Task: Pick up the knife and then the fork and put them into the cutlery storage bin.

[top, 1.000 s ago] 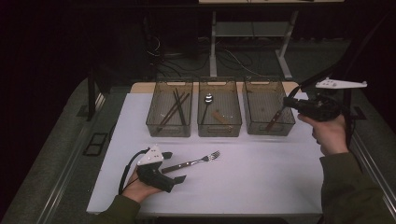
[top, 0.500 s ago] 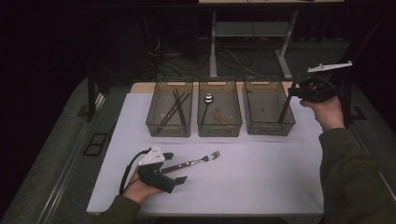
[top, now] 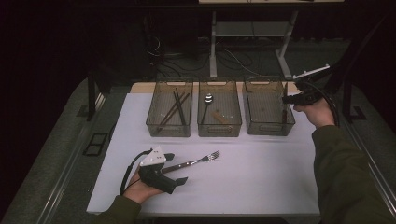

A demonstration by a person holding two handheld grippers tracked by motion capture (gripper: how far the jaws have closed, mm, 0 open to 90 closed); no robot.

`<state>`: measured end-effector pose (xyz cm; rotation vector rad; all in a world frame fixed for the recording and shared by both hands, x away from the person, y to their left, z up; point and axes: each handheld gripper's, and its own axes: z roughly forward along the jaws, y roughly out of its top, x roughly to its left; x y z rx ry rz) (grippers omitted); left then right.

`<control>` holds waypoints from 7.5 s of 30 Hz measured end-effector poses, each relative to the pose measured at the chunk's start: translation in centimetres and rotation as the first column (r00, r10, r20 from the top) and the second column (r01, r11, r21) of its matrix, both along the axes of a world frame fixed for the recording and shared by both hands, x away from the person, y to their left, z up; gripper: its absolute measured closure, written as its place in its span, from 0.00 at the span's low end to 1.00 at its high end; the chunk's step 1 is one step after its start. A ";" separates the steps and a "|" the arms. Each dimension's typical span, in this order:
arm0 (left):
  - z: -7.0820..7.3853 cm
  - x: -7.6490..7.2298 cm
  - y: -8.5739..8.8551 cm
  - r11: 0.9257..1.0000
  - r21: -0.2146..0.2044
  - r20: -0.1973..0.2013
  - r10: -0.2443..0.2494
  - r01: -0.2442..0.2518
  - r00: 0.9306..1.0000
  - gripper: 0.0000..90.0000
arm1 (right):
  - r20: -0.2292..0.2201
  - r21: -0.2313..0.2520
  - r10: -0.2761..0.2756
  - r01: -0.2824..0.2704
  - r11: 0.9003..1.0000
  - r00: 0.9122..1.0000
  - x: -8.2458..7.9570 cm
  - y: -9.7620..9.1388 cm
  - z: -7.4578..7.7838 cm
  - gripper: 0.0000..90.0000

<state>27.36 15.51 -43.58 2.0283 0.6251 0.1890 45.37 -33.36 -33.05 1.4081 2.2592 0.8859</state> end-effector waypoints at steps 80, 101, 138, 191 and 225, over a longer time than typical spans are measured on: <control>0.3 0.0 0.2 0.999 0.047 -0.027 -0.013 0.014 1.000 0.27 | 0.191 0.214 0.180 -0.220 0.952 0.965 -16.7 4.9 -9.8 0.16; 0.7 4.4 -1.4 0.989 0.142 -0.069 -0.026 0.035 0.997 0.90 | 0.184 0.193 0.261 -0.296 0.936 0.947 -18.9 5.3 -11.5 0.16; 0.4 4.3 -3.5 0.976 0.207 -0.083 -0.057 0.073 0.995 0.86 | 0.120 0.319 0.274 -0.298 0.900 0.954 -18.1 6.4 -10.5 0.16; 2.7 1.1 -7.8 0.994 0.069 0.000 -0.084 0.084 0.996 0.84 | 0.177 0.474 0.302 -0.350 0.808 0.937 -13.3 14.0 -6.6 0.94; -0.1 0.5 -0.2 1.000 -0.001 -0.035 0.008 -0.008 0.999 0.00 | 0.240 0.452 0.046 -0.153 0.879 0.970 -9.9 3.0 -0.1 0.97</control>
